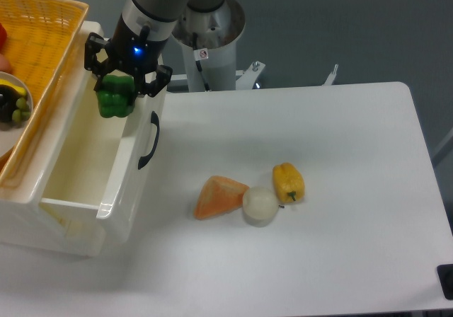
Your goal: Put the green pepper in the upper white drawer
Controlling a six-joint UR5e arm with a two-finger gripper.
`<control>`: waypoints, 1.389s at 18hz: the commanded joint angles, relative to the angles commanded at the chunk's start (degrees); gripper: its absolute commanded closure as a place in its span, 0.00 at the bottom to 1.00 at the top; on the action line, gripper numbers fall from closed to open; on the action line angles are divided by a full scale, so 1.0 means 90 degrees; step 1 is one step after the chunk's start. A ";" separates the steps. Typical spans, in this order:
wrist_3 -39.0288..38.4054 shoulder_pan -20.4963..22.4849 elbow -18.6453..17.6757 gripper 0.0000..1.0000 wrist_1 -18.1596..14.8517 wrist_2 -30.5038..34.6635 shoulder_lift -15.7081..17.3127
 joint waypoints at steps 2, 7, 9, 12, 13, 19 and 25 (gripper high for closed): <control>0.0000 0.0000 -0.0010 0.12 0.0058 0.0010 -0.0019; 0.0000 -0.0010 -0.0010 0.06 0.0127 0.0068 -0.0039; 0.0010 -0.0010 -0.0010 0.06 0.0127 0.0068 -0.0029; 0.0029 0.0000 0.0000 0.06 0.0127 0.0068 0.0000; 0.0029 0.0000 0.0000 0.04 0.0137 0.0068 0.0000; 0.0088 0.0088 0.0000 0.00 0.0487 0.0643 -0.0078; 0.0712 0.0098 -0.0029 0.00 0.0703 0.1815 -0.0263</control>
